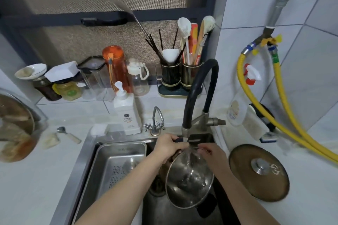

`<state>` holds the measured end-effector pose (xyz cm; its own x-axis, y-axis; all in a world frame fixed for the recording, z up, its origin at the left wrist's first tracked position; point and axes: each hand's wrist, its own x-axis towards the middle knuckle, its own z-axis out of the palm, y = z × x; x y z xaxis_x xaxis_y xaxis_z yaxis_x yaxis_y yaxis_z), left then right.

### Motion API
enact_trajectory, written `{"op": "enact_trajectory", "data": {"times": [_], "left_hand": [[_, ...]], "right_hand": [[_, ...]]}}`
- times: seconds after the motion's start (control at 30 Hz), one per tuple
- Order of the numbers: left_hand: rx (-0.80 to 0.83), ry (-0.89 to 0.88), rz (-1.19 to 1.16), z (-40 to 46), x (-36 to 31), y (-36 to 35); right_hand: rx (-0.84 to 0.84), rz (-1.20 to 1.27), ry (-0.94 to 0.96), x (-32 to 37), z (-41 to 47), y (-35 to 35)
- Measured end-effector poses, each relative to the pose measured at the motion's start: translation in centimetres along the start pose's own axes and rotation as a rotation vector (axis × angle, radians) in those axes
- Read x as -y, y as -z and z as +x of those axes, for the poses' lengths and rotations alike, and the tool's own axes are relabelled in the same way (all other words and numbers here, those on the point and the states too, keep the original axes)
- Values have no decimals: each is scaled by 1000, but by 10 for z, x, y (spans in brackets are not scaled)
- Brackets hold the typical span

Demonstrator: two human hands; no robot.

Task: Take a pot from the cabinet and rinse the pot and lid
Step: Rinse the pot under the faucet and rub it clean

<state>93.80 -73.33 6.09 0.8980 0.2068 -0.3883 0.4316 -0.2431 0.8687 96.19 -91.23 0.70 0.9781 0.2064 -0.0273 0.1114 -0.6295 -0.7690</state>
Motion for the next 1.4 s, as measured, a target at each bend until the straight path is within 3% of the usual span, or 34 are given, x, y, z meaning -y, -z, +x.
{"op": "enact_trajectory", "data": {"times": [0.17, 0.33, 0.57, 0.73, 0.83, 0.93, 1.0, 1.13, 1.4], "left_hand": [[-169, 164, -250, 3, 2, 8], [-206, 204, -426, 4, 2, 14], [-110, 257, -599, 5, -4, 12], [-9, 253, -505, 5, -8, 20], [-39, 97, -102, 6, 2, 37], [-127, -197, 301, 7, 17, 58], [-39, -298, 287, 0, 22, 69], [128, -319, 149, -6, 35, 74], [38, -299, 7, -12, 41, 41]], "right_hand": [[139, 209, -83, 27, -18, -27], [320, 554, -209, 39, -40, -54], [218, 430, -190, 30, -31, -31], [164, 418, -165, 32, -14, -18], [193, 400, -101, 39, -1, -17], [231, 407, -76, 46, 8, -19], [253, 428, -97, 49, 11, -22], [304, 429, -72, 50, 12, -28], [358, 354, -25, 27, 13, -17]]}}
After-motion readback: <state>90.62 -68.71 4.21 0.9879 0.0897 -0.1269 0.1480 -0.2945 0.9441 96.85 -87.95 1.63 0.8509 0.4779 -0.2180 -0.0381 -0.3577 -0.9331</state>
